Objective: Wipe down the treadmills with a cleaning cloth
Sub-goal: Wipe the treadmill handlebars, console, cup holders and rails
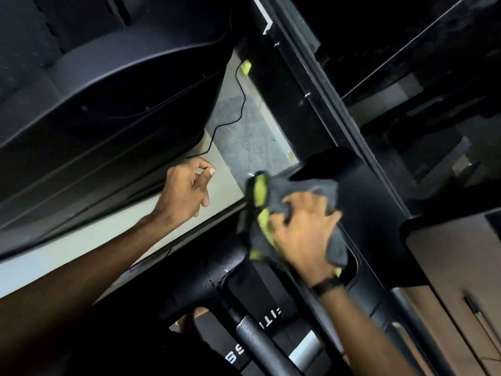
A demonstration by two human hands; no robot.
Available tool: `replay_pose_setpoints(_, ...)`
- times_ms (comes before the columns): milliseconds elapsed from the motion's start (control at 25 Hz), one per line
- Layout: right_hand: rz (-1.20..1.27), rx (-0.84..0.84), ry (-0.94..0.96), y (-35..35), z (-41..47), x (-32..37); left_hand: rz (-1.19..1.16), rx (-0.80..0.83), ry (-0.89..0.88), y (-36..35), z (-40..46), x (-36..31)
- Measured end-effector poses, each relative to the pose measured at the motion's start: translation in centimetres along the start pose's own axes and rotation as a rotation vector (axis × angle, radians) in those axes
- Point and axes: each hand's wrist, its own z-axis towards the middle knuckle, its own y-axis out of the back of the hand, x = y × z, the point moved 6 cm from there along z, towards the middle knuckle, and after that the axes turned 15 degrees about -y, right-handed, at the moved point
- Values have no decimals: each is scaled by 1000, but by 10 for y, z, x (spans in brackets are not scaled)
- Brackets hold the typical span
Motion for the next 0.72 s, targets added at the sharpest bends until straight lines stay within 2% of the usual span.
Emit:
replay_pose_setpoints(80, -111, 43, -262, 1, 62, -38, 7, 31, -3, -6, -10, -2)
replay_pose_setpoints(160, -157, 132, -373, -8, 104, -42, 48, 48, -3, -10, -17, -4)
replay_pose_setpoints(240, -284, 152, -263, -22, 107, -10, 110, 41, -16, -13, -22, -10)
replay_pose_setpoints(320, -335, 208, -55, -34, 67, 41, 147, 34, -18, -14, -23, -23)
replay_pose_setpoints(440, -190, 189, 167, -24, -23, 83, 186, -9, -11, -5, -23, -37)
replay_pose_setpoints(520, -38, 106, 221, -8, -58, 63, 177, -31, -6, 4, -31, -38)
replay_pose_setpoints(600, 4, 42, 147, 3, -45, 19, 184, -52, 19, 14, -49, -38)
replay_pose_setpoints(720, -28, 50, -180, 9, 27, -36, 245, -96, 58, 25, -77, -39)
